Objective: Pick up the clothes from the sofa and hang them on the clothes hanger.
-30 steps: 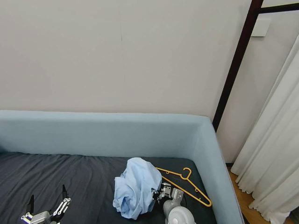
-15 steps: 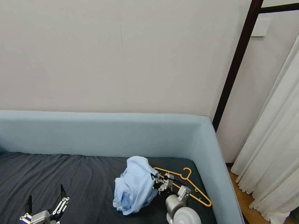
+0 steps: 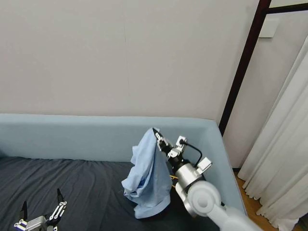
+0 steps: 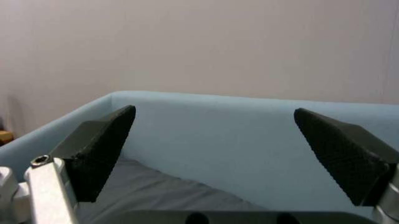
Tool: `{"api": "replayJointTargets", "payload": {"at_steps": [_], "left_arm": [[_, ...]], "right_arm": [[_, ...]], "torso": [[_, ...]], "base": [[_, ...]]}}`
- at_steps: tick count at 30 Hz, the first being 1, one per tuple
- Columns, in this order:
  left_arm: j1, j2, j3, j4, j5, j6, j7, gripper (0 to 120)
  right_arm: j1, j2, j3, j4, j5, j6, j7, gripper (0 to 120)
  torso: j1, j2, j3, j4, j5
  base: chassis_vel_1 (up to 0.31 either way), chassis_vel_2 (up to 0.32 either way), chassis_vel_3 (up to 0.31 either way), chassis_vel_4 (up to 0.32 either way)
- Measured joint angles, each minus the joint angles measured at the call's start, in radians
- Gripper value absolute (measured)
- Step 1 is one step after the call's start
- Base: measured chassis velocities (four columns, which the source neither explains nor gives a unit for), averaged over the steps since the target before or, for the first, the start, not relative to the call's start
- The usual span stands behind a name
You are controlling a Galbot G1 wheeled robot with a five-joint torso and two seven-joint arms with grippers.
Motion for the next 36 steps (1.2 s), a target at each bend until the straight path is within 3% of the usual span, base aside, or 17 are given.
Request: {"api": "replayJointTargets", "payload": {"at_steps": [9,15,20,26,36], "left_arm": [[-0.001,-0.003,-0.012,-0.005,-0.002,-0.002,-0.01,100],[-0.003,-0.005,-0.011,-0.005,-0.002,-0.002,-0.011,100],[-0.005,-0.007,-0.004,-0.004,-0.001,-0.002,-0.012,100],[-0.01,-0.004,-0.003,0.001,-0.001,-0.002,-0.012,100],[-0.019,-0.009,0.013,0.007,-0.001,0.0,-0.012,100]], "right_arm": [[0.298,-0.013,0.008,0.002,0.091,-0.028,0.089,0],[0.404,-0.039,0.02,-0.059,0.074,-0.065,0.083,0],[0.402,-0.062,0.027,-0.132,0.019,-0.132,0.154,0],[0.324,-0.116,0.05,-0.092,-0.017,-0.276,0.286,0],[0.31,-0.229,0.121,-0.027,0.005,-0.314,0.268,0]], "torso": [[0.0,0.0,0.0,0.0004,-0.0002],[0.0,0.0,0.0,0.0001,-0.0001],[0.0,0.0,0.0,0.0001,0.0001],[0.0,0.0,0.0,0.0001,0.0002],[0.0,0.0,0.0,0.0,0.0]], "base": [[0.0,0.0,0.0,0.0],[0.0,0.0,0.0,0.0],[0.0,0.0,0.0,0.0],[0.0,0.0,0.0,0.0],[0.0,0.0,0.0,0.0]]}}
